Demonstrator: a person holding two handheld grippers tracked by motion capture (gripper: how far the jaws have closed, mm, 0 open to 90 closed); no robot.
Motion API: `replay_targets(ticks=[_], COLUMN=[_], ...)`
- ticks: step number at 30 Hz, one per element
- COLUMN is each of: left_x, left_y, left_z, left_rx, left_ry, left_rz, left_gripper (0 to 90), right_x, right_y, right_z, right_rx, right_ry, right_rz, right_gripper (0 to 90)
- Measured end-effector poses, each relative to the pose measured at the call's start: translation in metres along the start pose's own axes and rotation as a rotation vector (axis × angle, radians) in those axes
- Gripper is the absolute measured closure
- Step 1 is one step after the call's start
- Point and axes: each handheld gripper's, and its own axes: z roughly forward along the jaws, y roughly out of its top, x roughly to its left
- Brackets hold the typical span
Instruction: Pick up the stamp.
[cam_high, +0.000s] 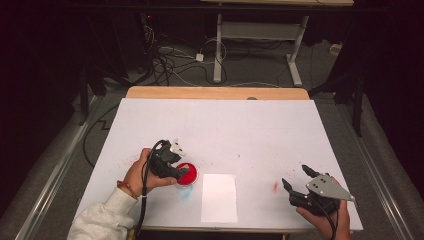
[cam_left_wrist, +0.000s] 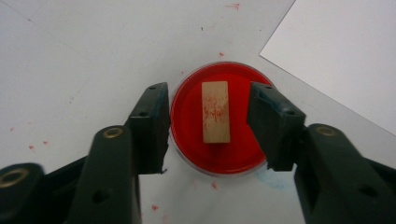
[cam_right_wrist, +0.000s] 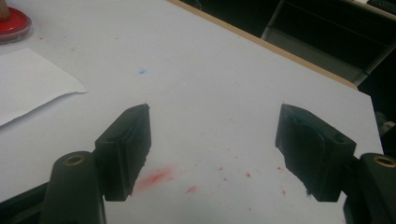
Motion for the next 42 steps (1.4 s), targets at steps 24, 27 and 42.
replay_targets(ticks=[24,27,42], left_x=[-0.005,-0.005,-0.005], left_y=[-0.010,-0.013,-0.029], left_z=[0.002,-0.004,-0.037], left_rx=[-0.050,-0.066,-0.148], left_ry=[0.007,0.010,0.039], left_rz=[0.028,0.033,0.042], left_gripper=[73.9,73.9,73.9], right_x=[-0.004,-0.004,-0.002], right_y=[0.003,0.004,0.006], right_z=[0.002,0.006,0.008], right_rx=[-0.018,-0.017,-0.021], right_ry=[0.007,0.014,0.011], right_rz=[0.008,0.002,-0.001], right_gripper=[27.6,27.6,27.6])
